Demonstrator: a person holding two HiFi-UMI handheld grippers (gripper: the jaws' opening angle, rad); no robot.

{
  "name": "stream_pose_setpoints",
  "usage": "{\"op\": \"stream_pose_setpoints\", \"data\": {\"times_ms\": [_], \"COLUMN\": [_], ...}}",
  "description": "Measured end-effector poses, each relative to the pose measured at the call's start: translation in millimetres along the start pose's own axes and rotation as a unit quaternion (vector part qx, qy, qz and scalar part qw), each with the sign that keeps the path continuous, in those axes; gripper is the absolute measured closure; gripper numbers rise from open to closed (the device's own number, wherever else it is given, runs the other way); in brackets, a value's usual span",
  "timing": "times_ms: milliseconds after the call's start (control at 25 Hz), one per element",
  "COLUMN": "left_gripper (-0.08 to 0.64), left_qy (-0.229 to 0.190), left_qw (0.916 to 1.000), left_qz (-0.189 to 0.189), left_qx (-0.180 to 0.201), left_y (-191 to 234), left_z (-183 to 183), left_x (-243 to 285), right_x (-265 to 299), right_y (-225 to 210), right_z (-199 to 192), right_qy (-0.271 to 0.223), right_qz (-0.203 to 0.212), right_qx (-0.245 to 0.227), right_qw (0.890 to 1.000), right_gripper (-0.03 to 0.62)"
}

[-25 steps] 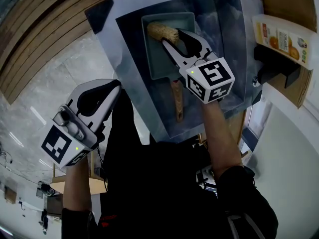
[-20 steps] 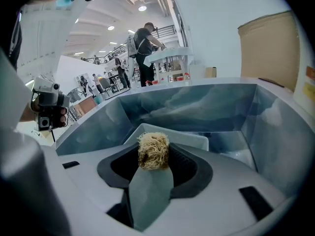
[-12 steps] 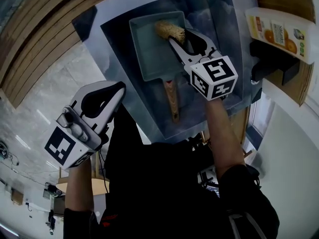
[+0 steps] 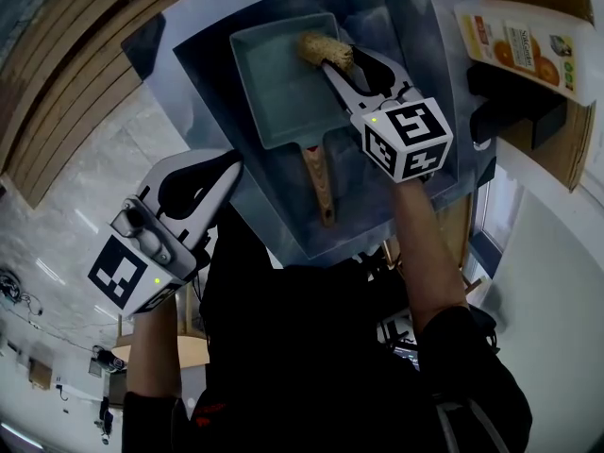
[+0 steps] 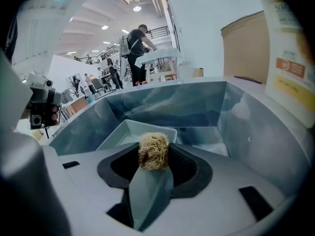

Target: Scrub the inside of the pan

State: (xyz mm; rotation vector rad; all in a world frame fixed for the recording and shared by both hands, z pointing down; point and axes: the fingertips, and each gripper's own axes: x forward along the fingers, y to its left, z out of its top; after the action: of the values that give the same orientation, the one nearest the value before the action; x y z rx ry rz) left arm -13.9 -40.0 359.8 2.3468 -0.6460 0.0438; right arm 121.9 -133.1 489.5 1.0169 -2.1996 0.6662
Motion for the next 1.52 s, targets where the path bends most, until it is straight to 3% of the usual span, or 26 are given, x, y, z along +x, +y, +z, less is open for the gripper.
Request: {"op": "stream_pose_setpoints", "data": {"times_ms": [280, 520, 920, 1520], "left_gripper": [0.541, 0.541, 0.541, 0.541], "left_qy": [-0.036, -0.012, -0.032, -0.03], "left_qw": [0.9994, 0.9998, 0.9991, 0.9993], "left_qz": [0.001, 0.014, 0.025, 0.019], "left_qx": [0.003, 0.002, 0.008, 0.01], "left_y": [-1, 1, 2, -2], "left_z": [8, -7, -12, -13], "left_x": [-18, -40, -62, -54], "right_x": [-10, -13, 0, 5], "right_y": [23, 57, 91, 84], "right_z": [13, 15, -3, -21], "right_qy": [-0.013, -0.008, 0.017, 0.038], "right_qz": [0.012, 0.036, 0.062, 0.055], "right_qx": [-0.009, -0.017, -0.028, -0.02], "right_qw": [1.0, 0.999, 0.998, 0.998], "right_gripper": [0.416, 0.414, 0.415, 0.416]}}
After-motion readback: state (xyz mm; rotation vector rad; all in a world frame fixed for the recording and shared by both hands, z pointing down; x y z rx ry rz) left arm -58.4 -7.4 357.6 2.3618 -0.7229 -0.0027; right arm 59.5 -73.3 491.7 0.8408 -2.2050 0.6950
